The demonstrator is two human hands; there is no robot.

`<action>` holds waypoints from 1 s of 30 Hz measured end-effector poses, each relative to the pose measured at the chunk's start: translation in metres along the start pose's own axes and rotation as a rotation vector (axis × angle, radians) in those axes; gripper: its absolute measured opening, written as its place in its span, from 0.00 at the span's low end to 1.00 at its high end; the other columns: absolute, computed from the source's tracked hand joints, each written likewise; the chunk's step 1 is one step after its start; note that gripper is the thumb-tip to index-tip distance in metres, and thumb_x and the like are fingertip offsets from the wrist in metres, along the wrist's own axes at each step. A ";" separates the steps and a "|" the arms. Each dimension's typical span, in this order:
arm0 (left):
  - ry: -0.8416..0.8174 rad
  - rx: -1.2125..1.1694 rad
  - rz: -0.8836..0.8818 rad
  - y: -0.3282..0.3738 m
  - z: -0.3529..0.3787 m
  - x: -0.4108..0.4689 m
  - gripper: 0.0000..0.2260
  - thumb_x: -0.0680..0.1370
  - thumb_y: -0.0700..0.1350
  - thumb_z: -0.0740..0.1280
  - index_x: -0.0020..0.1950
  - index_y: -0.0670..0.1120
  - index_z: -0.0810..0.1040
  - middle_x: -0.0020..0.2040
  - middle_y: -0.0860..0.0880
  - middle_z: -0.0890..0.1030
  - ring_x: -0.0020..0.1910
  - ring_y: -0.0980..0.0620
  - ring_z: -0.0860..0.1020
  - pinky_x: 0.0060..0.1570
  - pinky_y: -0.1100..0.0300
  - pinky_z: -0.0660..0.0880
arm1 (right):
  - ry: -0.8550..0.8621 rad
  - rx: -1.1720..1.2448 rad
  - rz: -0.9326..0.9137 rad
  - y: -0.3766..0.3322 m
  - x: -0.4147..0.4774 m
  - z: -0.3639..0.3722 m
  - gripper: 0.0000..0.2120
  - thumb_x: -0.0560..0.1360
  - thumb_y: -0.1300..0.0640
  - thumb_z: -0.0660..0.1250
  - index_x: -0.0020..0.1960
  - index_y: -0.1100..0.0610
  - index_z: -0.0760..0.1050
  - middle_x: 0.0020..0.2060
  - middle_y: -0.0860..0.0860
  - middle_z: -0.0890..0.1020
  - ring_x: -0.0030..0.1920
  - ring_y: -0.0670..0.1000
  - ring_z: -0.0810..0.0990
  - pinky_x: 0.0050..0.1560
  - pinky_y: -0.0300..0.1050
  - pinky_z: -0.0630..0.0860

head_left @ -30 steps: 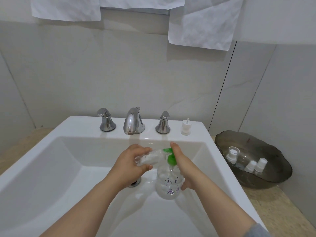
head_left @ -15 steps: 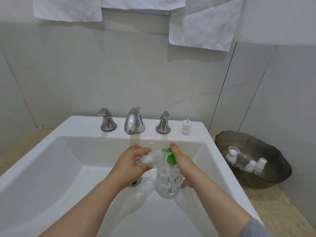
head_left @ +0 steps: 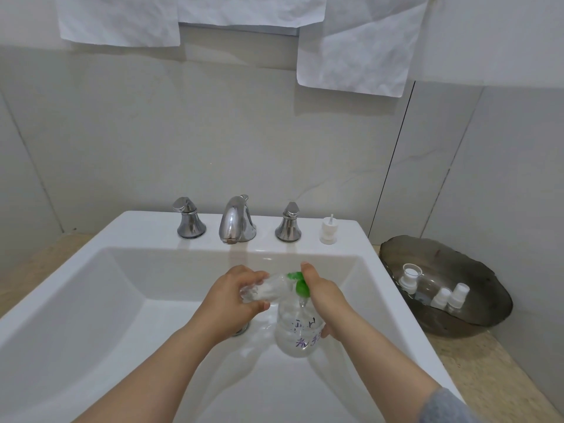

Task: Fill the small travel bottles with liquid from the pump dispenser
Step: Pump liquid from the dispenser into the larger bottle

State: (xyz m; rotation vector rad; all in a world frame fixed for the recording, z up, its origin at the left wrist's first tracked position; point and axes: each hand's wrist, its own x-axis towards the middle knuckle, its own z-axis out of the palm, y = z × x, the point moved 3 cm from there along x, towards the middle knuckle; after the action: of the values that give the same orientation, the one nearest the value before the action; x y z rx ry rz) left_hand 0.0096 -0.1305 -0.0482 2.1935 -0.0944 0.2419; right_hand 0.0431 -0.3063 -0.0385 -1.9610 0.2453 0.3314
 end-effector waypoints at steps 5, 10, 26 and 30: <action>0.009 -0.016 0.013 0.001 -0.001 -0.001 0.20 0.69 0.41 0.75 0.59 0.54 0.79 0.51 0.56 0.76 0.50 0.63 0.75 0.46 0.77 0.68 | -0.029 0.014 0.013 0.004 0.002 -0.001 0.24 0.79 0.36 0.50 0.48 0.55 0.73 0.46 0.52 0.75 0.44 0.54 0.71 0.58 0.54 0.71; 0.039 -0.030 0.051 0.007 -0.006 0.001 0.19 0.69 0.40 0.75 0.58 0.54 0.79 0.50 0.55 0.76 0.48 0.63 0.74 0.44 0.81 0.64 | -0.098 0.106 0.156 0.009 0.011 0.002 0.36 0.74 0.29 0.51 0.73 0.51 0.65 0.71 0.53 0.67 0.71 0.63 0.64 0.64 0.66 0.64; 0.039 -0.002 0.035 0.004 -0.004 0.002 0.20 0.69 0.40 0.75 0.59 0.53 0.79 0.51 0.54 0.76 0.50 0.59 0.75 0.46 0.75 0.67 | -0.081 0.145 0.190 0.011 0.012 0.003 0.37 0.72 0.29 0.57 0.71 0.54 0.67 0.68 0.55 0.70 0.68 0.63 0.68 0.61 0.63 0.67; 0.017 0.008 0.017 0.001 -0.001 0.001 0.21 0.69 0.41 0.75 0.60 0.54 0.79 0.51 0.57 0.75 0.51 0.59 0.75 0.50 0.71 0.69 | -0.067 0.109 0.149 0.008 0.009 0.001 0.32 0.75 0.32 0.56 0.68 0.54 0.70 0.62 0.54 0.71 0.63 0.61 0.70 0.57 0.62 0.69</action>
State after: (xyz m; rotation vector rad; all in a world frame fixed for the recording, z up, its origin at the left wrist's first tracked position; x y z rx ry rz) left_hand 0.0101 -0.1302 -0.0464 2.1993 -0.1030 0.2704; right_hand 0.0486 -0.3089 -0.0492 -1.8251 0.3599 0.4705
